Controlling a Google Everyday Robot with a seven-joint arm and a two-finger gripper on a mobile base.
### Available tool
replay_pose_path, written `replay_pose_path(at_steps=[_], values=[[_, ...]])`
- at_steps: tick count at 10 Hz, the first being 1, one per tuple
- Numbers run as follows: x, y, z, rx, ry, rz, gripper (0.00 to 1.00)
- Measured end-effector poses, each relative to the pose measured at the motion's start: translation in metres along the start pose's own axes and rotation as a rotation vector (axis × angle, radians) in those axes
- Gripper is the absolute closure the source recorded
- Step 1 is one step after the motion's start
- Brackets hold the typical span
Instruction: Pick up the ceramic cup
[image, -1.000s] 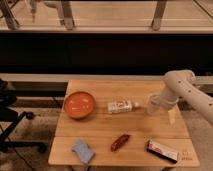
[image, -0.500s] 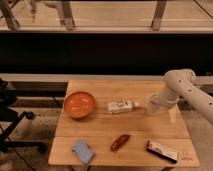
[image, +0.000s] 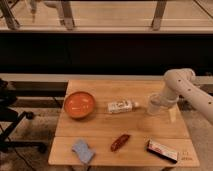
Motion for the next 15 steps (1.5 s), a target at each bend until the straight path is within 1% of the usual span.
replay_pose_path(at_steps=[15], values=[[0.013,-0.004,0.003,-0.01,0.011,-0.031,0.0]])
